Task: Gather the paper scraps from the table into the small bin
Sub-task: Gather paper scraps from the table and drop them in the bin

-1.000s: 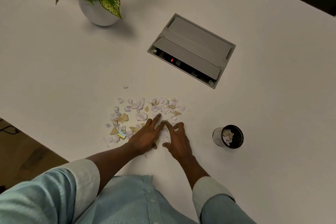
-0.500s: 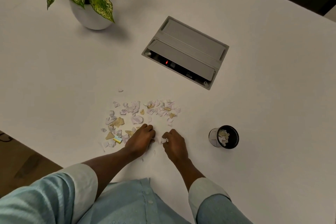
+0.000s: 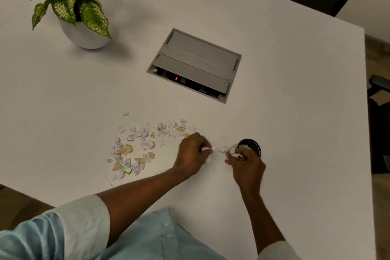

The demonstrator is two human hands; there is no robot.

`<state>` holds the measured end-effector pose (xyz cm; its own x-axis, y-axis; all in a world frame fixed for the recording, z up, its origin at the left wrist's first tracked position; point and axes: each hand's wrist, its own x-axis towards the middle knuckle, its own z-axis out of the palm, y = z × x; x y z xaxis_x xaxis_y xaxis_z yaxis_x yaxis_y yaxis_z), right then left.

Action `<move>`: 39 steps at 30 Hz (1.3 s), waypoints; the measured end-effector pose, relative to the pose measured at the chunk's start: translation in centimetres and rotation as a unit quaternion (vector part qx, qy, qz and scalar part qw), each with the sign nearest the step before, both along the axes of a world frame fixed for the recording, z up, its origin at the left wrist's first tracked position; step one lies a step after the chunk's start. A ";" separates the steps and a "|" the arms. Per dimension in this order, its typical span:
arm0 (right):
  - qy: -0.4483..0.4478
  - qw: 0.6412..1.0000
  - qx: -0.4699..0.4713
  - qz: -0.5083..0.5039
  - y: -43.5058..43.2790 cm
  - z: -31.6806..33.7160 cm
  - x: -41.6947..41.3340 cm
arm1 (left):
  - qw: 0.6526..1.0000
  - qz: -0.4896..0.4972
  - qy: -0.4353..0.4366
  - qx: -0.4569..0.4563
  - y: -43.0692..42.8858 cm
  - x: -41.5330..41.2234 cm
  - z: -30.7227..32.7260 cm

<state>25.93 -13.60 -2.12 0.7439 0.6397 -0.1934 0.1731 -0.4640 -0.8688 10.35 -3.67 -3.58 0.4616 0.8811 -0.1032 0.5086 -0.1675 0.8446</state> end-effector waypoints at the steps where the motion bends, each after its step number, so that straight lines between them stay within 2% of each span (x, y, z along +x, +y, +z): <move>1: -0.021 1.000 -0.007 -0.016 -0.2 0.6 1.0 | 1.000 -0.007 -0.022 -0.005 -0.2 1.6 0.9; 4: -0.121 0.989 -0.076 -0.045 -0.7 2.0 3.6 | 0.998 -0.035 -0.052 -0.006 -0.8 6.1 2.8; 6: -0.156 0.980 -0.114 -0.052 -0.8 2.4 5.1 | 0.998 -0.047 -0.048 -0.003 -1.2 8.8 3.2; 9: -0.170 0.971 -0.167 -0.036 -0.6 2.3 6.8 | 0.998 -0.054 -0.013 -0.020 -1.6 11.9 2.8; 14: -0.164 0.958 -0.235 0.027 0.0 1.8 7.9 | 0.991 -0.120 0.048 -0.019 -1.7 13.7 1.6; 23: -0.157 0.961 -0.226 0.029 -0.4 1.1 7.9 | 0.989 -0.144 0.013 -0.013 -0.8 12.6 0.5; 29: -0.179 0.970 -0.158 0.035 -0.2 0.7 6.1 | 0.993 -0.115 0.010 0.004 -0.5 10.0 0.3; 32: -0.179 0.976 -0.110 0.052 0.5 0.0 4.2 | 0.995 -0.089 0.048 0.003 -0.1 7.6 -0.4; 35: -0.136 0.980 -0.090 0.113 1.1 -1.5 2.0 | 0.994 -0.049 0.097 0.002 0.5 4.4 -1.9; 39: -0.087 0.959 -0.185 0.194 1.4 -4.6 -1.6 | 0.981 -0.026 0.192 0.022 1.8 -0.6 -3.7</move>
<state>24.29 -12.23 -6.71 0.5046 0.7865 -0.3561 0.5225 -0.6065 -0.5993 9.72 -1.84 -7.23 0.4404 0.8650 -0.2406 0.7775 -0.2335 0.5839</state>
